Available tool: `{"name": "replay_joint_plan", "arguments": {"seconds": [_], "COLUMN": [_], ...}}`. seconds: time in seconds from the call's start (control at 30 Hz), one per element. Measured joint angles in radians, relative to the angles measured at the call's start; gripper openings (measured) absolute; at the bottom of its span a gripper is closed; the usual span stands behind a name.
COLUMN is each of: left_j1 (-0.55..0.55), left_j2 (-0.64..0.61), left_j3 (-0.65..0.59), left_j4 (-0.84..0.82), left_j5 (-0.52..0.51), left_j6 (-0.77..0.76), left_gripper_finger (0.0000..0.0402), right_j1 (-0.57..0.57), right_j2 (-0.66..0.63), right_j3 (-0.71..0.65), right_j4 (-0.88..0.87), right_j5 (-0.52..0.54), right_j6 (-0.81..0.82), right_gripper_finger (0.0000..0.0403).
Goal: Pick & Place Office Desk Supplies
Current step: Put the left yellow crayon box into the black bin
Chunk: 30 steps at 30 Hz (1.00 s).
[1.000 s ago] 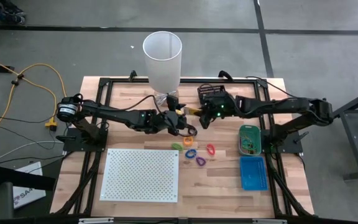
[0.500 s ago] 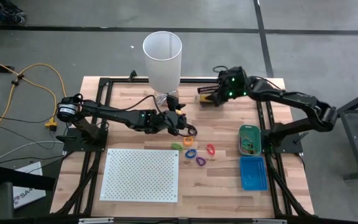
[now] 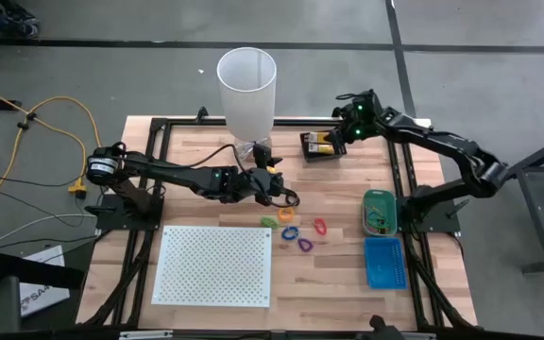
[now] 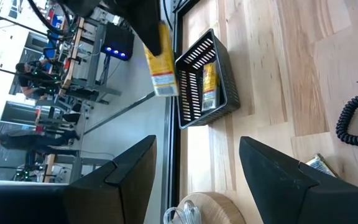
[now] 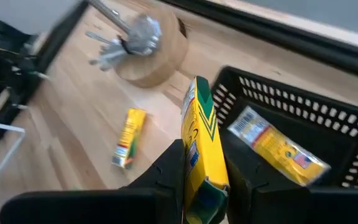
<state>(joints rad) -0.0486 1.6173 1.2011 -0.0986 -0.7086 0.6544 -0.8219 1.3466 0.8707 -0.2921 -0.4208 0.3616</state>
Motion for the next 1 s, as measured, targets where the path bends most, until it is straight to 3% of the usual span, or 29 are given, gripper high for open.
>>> {"name": "replay_joint_plan", "arguments": {"seconds": [0.57,1.0], "left_j1": [0.0,0.0], "left_j2": [0.0,0.0], "left_j3": [0.001,0.001], "left_j4": [0.0,0.0], "left_j5": [0.005,0.005], "left_j6": [-0.003,-0.003], "left_gripper_finger": [0.0221,0.0221], "right_j1": [0.002,0.001], "right_j2": [0.17,0.201], "right_j3": [0.0,0.0], "right_j4": [0.012,0.016], "right_j5": [0.029,0.097], "right_j6": [-0.019,-0.026], "right_gripper_finger": [0.0064,0.0064]}}
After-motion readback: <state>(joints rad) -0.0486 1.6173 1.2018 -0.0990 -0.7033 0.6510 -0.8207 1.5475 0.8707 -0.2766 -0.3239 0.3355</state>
